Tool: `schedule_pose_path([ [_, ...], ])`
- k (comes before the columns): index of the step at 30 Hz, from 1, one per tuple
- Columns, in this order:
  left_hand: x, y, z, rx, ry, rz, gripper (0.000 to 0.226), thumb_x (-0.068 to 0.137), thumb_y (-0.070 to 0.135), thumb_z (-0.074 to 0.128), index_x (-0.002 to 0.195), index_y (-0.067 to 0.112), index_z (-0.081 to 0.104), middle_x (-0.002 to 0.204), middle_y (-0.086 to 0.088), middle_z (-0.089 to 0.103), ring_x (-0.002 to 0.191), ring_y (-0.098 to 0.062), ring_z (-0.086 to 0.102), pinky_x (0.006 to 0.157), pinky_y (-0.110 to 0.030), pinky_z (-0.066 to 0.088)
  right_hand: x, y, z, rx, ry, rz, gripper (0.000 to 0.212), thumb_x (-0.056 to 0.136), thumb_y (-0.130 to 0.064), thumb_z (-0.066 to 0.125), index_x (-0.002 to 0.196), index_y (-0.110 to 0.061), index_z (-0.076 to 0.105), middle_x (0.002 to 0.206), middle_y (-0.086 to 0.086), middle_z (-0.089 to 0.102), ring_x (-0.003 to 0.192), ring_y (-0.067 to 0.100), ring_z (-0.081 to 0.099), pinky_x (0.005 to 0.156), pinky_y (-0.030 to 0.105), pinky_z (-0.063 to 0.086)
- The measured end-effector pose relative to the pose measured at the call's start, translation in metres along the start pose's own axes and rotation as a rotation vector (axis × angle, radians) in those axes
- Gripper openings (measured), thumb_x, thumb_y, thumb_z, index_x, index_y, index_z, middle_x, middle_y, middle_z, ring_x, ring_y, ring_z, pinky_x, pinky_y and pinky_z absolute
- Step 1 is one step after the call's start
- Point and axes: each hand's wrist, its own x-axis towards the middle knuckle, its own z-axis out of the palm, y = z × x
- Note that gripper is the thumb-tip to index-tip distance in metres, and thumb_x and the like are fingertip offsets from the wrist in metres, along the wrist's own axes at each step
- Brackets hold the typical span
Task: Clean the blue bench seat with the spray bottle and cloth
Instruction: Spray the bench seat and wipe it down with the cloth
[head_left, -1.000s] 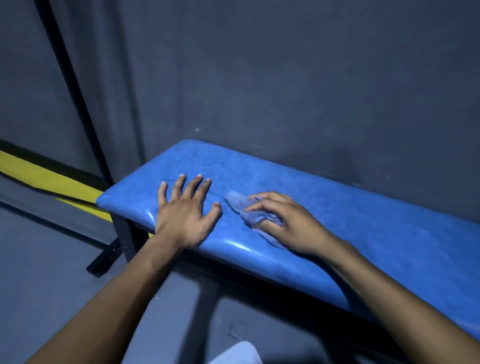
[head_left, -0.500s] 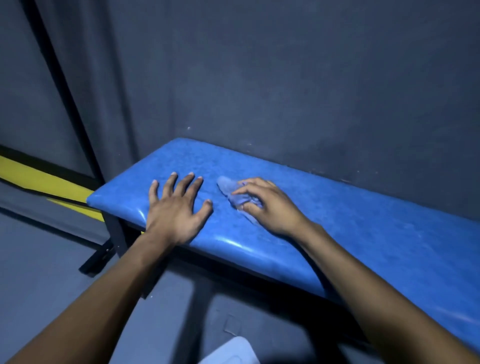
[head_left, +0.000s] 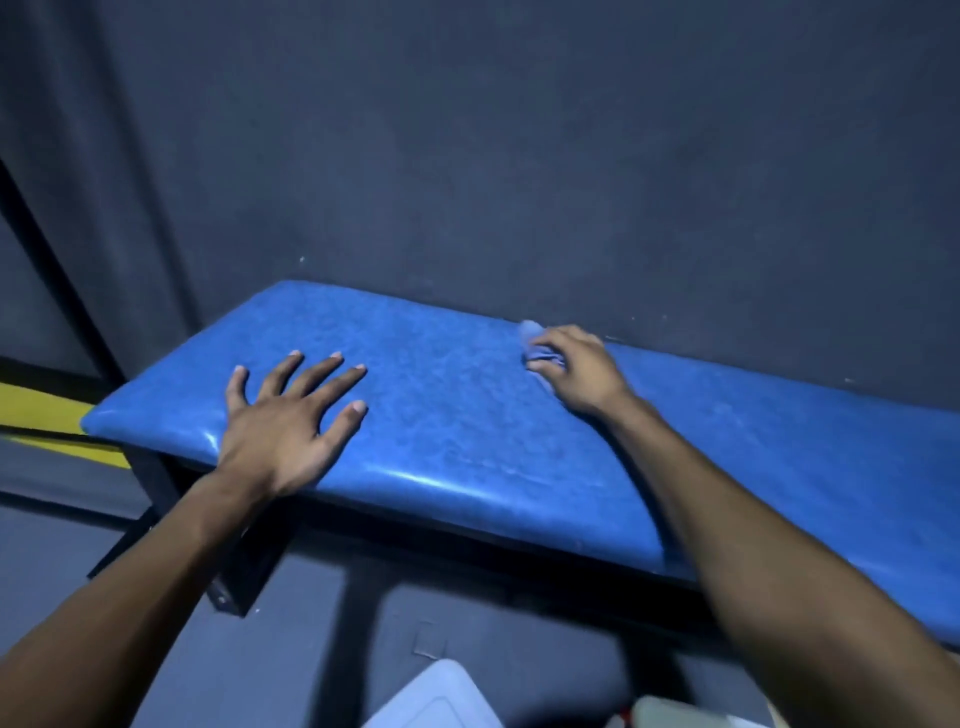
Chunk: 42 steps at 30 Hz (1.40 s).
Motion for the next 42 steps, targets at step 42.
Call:
schedule_pose_path([
  [42, -0.041, 0.153, 0.012, -0.073, -0.127, 0.184, 0.073, 0.091, 0.069, 0.003, 0.158, 0.052, 0.025, 0.171, 0.021, 0.018, 0.159, -0.007, 0.011, 0.126, -0.047, 0.005, -0.146, 0.025, -0.069, 0.018, -0.089, -0.045, 0.033, 0.093, -0.033, 0.068, 0.126, -0.028, 0.066, 0.136, -0.004, 0.058, 0.126, 0.016, 0.047, 0.105, 0.024, 0.031],
])
